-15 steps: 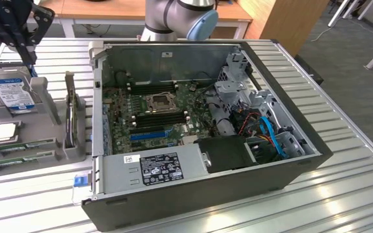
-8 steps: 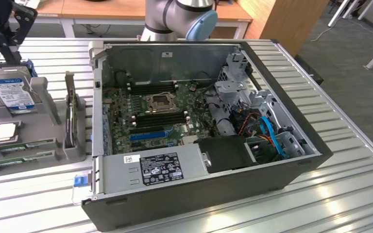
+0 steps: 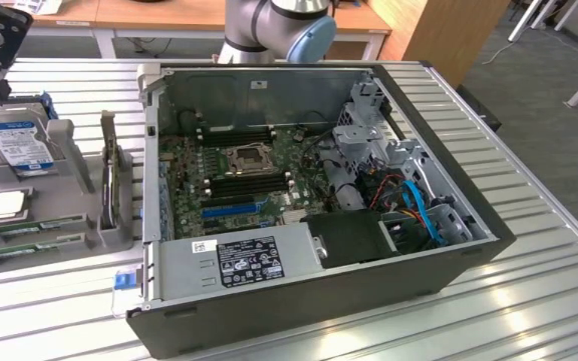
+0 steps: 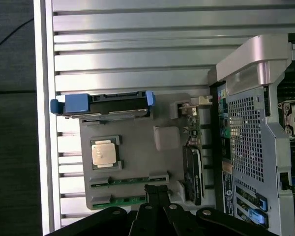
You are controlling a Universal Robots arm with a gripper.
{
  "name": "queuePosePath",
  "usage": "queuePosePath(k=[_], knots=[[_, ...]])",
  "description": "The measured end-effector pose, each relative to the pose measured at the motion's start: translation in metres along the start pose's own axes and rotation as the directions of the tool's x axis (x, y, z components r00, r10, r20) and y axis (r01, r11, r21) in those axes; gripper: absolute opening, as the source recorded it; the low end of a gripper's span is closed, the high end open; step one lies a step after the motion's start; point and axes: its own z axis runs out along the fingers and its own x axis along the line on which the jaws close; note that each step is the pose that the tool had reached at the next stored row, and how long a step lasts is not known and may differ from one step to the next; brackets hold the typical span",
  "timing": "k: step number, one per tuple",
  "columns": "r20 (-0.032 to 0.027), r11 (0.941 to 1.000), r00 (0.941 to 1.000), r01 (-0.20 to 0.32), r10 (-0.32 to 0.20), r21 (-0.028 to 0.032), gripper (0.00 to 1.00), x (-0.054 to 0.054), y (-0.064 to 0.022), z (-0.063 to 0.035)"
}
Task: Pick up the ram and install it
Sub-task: 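Reach for the ram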
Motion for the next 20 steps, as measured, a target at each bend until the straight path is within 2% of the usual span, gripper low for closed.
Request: queuePosePath(k=[15, 20], knots=[[0.0, 1.0, 1.0, 0.0, 0.0, 0.0, 0.1, 0.032, -0.0024, -0.0008], [0.0, 1.0, 1.0, 0.0, 0.0, 0.0, 0.1, 0.034, -0.0025, -0.0008]])
